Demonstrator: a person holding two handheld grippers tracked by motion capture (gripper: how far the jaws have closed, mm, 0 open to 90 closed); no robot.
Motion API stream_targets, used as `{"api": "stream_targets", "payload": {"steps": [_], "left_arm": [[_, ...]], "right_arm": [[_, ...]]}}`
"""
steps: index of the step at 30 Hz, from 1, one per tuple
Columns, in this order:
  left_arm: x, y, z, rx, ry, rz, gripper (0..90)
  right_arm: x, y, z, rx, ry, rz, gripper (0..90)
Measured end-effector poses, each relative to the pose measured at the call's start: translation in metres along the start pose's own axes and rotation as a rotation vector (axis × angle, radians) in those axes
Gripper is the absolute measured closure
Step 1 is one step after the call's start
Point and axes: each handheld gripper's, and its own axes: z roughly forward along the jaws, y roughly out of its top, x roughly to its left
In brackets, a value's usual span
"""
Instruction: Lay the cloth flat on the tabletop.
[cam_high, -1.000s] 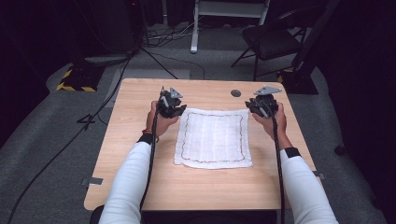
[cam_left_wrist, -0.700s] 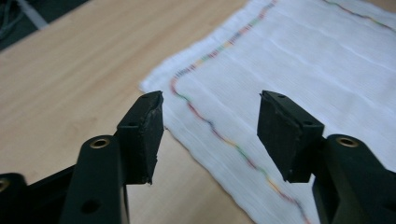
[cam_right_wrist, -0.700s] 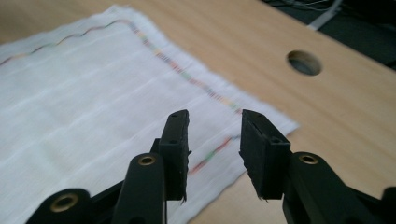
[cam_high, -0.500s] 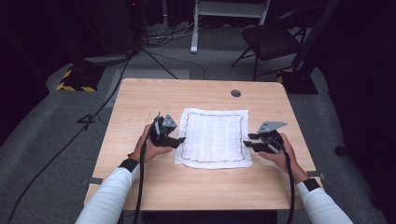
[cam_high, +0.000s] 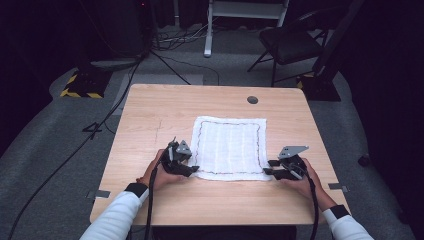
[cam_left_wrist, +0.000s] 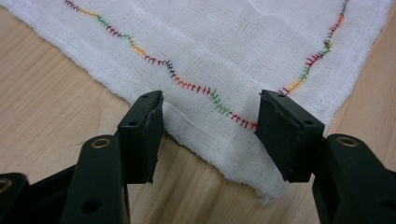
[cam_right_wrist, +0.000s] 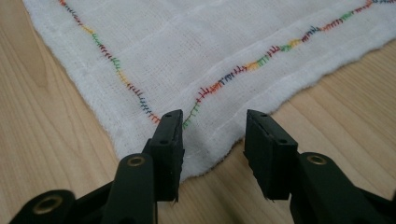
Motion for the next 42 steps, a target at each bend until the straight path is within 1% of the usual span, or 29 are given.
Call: {"api": "stream_targets", "payload": {"steps": [2,3,6,7,12,15,17,18,19,20,22,23,24,25,27,28,30,31,32,33,34,35,36,37,38,39,40,41,42], "left_arm": [[-0.004,0.001,0.001,0.001,-0.005,0.003,40.7],[-0.010,0.001,0.002,-0.004,-0.004,0.024,40.9],[-0.016,0.001,0.003,-0.007,-0.011,0.023,41.0],[-0.021,0.001,0.003,-0.004,-0.016,0.033,40.9],[-0.030,0.001,0.002,0.002,-0.036,0.050,40.7],[-0.032,0.001,0.000,0.012,-0.034,0.050,32.8],[-0.030,0.000,-0.004,0.002,-0.022,0.038,28.4],[-0.026,-0.001,-0.010,-0.015,-0.014,0.023,26.5],[-0.026,-0.001,-0.010,-0.015,-0.014,0.023,25.9],[-0.022,-0.002,-0.012,-0.029,-0.011,0.017,25.3],[-0.015,-0.001,-0.017,-0.055,-0.003,-0.004,24.7],[-0.011,-0.001,-0.019,-0.062,0.008,-0.012,23.3],[-0.006,0.000,-0.020,-0.069,0.017,-0.015,23.3],[0.001,0.002,-0.022,-0.091,0.051,-0.029,23.0],[0.005,0.004,-0.022,-0.091,0.054,-0.029,22.9],[0.009,0.006,-0.021,-0.097,0.058,-0.037,21.9],[0.016,0.009,-0.020,-0.130,0.084,-0.046,21.8],[0.019,0.011,-0.018,-0.131,0.108,-0.034,22.3],[0.023,0.015,-0.015,-0.117,0.104,-0.039,22.0],[0.028,0.018,-0.012,-0.117,0.114,-0.052,21.3],[0.037,0.023,-0.006,-0.115,0.129,-0.077,22.6],[0.037,0.023,-0.006,-0.115,0.129,-0.077,22.3],[0.042,0.026,-0.003,-0.114,0.140,-0.084,22.3],[0.047,0.029,0.000,-0.116,0.147,-0.095,22.3],[0.051,0.032,0.003,-0.123,0.151,-0.113,22.2],[0.054,0.035,0.006,-0.126,0.156,-0.114,22.2],[0.061,0.042,0.011,-0.130,0.180,-0.124,21.9],[0.061,0.042,0.011,-0.130,0.180,-0.124,22.1],[0.065,0.045,0.013,-0.136,0.187,-0.137,22.1]], "right_arm": [[0.001,-0.002,-0.002,-0.002,-0.002,0.001,57.7],[0.001,-0.006,-0.005,-0.002,-0.007,0.006,57.7],[0.002,-0.010,-0.009,0.003,-0.012,0.012,57.7],[0.003,-0.014,-0.012,0.001,-0.016,0.021,58.0],[0.007,-0.019,-0.019,0.017,-0.032,0.015,58.1],[0.006,-0.024,-0.023,0.018,-0.021,0.035,57.6],[0.005,-0.026,-0.026,0.025,-0.025,0.033,56.2],[0.004,-0.028,-0.029,0.032,-0.032,0.037,53.6],[0.004,-0.028,-0.029,0.032,-0.032,0.037,53.6],[0.003,-0.028,-0.030,0.038,-0.046,0.033,49.1],[0.003,-0.026,-0.029,0.038,-0.056,0.028,48.2],[0.005,-0.019,-0.029,0.011,-0.056,0.017,46.1],[0.005,-0.019,-0.029,0.011,-0.056,0.017,46.1],[0.011,-0.008,-0.027,-0.013,-0.055,-0.011,44.6],[0.014,-0.003,-0.025,-0.026,-0.053,-0.027,44.2],[0.022,0.007,-0.020,-0.051,-0.028,-0.053,43.6],[0.027,0.012,-0.017,-0.058,-0.017,-0.070,43.2],[0.031,0.018,-0.012,-0.063,-0.012,-0.089,42.9],[0.036,0.024,-0.008,-0.071,0.001,-0.099,42.6],[0.042,0.030,-0.003,-0.079,0.021,-0.114,42.6],[0.055,0.044,0.008,-0.088,0.051,-0.150,42.6],[0.055,0.044,0.008,-0.088,0.051,-0.150,42.6],[0.069,0.057,0.020,-0.096,0.089,-0.187,42.6],[0.069,0.057,0.020,-0.096,0.089,-0.187,42.6],[0.083,0.069,0.032,-0.089,0.116,-0.230,43.5],[0.083,0.069,0.032,-0.089,0.116,-0.230,43.5],[0.095,0.079,0.044,-0.093,0.145,-0.264,44.3],[0.095,0.079,0.044,-0.093,0.145,-0.264,44.3],[0.100,0.084,0.051,-0.091,0.157,-0.277,44.8]]}}
